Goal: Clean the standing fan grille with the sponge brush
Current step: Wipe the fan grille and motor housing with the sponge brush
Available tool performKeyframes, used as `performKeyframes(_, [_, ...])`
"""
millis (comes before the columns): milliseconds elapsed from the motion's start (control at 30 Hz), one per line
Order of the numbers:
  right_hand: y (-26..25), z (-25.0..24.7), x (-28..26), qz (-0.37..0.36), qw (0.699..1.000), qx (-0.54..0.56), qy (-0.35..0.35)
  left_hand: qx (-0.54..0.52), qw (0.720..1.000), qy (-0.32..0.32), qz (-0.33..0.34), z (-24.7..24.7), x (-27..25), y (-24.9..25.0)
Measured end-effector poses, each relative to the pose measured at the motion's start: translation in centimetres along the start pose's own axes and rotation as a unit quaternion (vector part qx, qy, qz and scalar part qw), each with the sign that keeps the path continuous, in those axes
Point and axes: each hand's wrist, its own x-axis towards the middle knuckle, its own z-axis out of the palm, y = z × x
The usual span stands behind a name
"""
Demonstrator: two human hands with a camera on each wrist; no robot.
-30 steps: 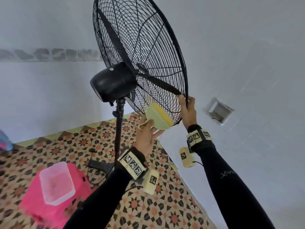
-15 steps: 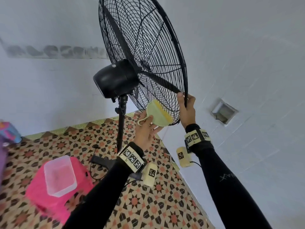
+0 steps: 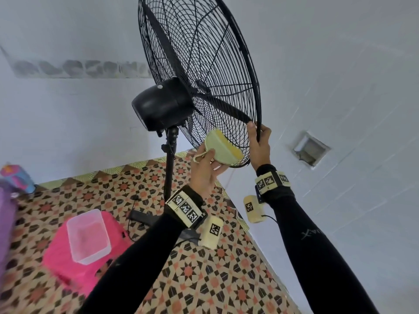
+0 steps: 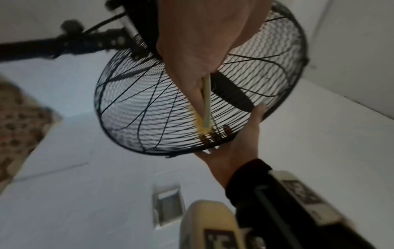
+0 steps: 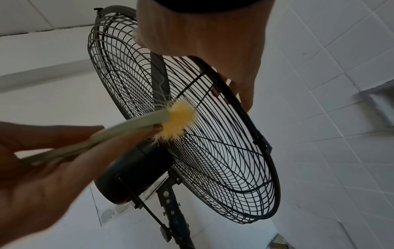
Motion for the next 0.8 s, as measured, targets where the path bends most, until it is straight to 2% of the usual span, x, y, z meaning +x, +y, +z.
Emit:
performKeyframes(167, [0.1, -0.5, -0.6, 0.011, 1.0, -0.014, -0.018, 0.071, 0.996, 0.046, -0.018, -0.6, 0.5, -1.6])
performKeyframes(367, [-0.4, -0.5, -0.7, 0.013, 1.0, -0.015, -0.015, 0.044, 0.997, 0.045, -0.037, -0.7, 0.8, -0.9])
performKeyframes(500, [-0.4, -0.6, -1.1, 0.005, 0.999, -0.032, -0.024, 0.076, 0.996, 0.048, -0.027, -1.7, 0.5, -1.4])
performKeyframes(700, [-0.8, -0.9, -1.3, -0.028, 0.994, -0.1, -0.024, -0.012, 1.0, 0.01, 0.016, -2.6, -2.7, -1.4])
performKeyframes(800, [-1.6, -0.5, -1.5, -0.036, 0.991, -0.126, -0.014, -0.011, 0.999, 0.042, 0.015, -2.4, -2.4, -2.8])
